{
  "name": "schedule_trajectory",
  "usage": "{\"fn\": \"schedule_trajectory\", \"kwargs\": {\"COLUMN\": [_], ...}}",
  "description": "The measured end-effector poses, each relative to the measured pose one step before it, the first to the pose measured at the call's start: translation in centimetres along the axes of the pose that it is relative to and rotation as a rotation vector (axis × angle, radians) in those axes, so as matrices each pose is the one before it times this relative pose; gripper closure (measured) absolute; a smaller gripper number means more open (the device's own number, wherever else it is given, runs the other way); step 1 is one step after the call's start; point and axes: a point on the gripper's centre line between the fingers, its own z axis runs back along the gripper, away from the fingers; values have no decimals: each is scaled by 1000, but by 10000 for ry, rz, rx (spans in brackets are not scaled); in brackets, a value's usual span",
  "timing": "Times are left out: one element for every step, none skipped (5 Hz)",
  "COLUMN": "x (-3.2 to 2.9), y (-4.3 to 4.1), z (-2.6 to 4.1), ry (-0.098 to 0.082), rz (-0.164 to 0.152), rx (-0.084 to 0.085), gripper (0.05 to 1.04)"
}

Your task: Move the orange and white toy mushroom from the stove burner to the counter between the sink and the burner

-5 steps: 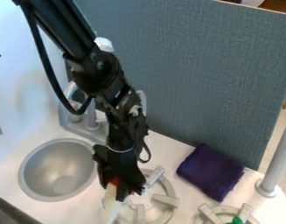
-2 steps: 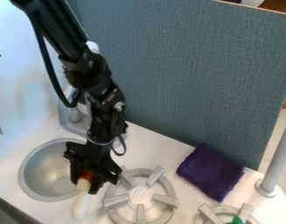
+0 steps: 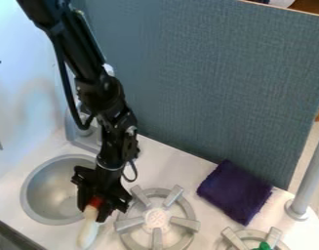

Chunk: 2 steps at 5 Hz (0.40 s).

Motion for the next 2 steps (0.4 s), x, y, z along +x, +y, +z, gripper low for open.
{"fn": "schedule_trajectory", "kwargs": {"x": [594,182], "y": [637,1266], "z": [-704,-189], "ry": [-42,65], "rz": [-43,487], "rx": [-264,-142], "gripper": [489,453]}}
